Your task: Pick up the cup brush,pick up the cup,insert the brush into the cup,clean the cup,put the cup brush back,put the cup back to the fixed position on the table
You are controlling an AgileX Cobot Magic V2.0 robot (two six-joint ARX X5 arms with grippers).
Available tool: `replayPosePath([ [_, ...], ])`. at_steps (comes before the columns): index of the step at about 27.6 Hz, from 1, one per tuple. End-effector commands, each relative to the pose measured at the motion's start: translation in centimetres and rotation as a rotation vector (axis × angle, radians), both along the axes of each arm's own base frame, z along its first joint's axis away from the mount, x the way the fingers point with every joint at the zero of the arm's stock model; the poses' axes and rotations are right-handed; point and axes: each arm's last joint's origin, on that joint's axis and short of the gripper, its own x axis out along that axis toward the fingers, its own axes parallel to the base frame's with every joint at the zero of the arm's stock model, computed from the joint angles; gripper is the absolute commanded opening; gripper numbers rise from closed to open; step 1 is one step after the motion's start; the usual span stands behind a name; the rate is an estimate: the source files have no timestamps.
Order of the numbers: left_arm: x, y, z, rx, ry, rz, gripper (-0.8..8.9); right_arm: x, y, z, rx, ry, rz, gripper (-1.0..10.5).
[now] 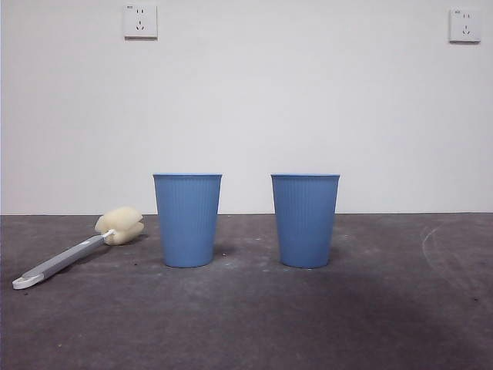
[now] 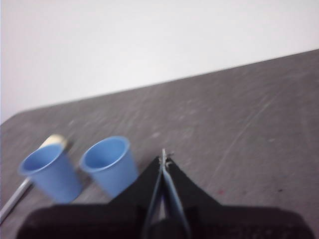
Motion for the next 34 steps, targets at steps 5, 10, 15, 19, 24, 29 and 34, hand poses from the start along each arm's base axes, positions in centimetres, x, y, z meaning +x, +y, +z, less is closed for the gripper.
replayPosePath([
  [5, -0.2, -0.1, 2.7, 0.099, 0.117, -0.088, -0.07, 0.1, 0.3, 3.2, -0.108, 0.135, 0.154, -0.1],
  [10, -0.3, -0.1, 3.9, 0.174, 0.230, -0.150, -0.06, 0.7, 0.5, 4.8, -0.158, 0.226, 0.247, -0.1],
  [15, -0.2, -0.1, 4.6, 0.227, 0.294, -0.200, -0.06, 1.5, 0.5, 5.5, -0.214, 0.305, 0.297, -0.1],
  [19, 0.0, -0.1, 4.5, 0.232, 0.320, -0.211, -0.06, 2.1, 0.5, 5.4, -0.231, 0.347, 0.318, -0.1],
  [24, 0.6, -0.1, 4.4, 0.221, 0.345, -0.219, 2.07, 2.5, 0.6, 5.3, -0.222, 0.373, 0.330, 2.1],
  [29, 1.1, -0.4, 4.1, 0.205, 0.377, -0.235, 6.34, 2.5, 0.6, 5.4, -0.206, 0.368, 0.350, 5.7],
  [34, 3.1, -0.5, 3.7, 0.224, 0.397, -0.239, 6.29, 2.5, 0.7, 5.4, -0.196, 0.368, 0.361, 5.7],
])
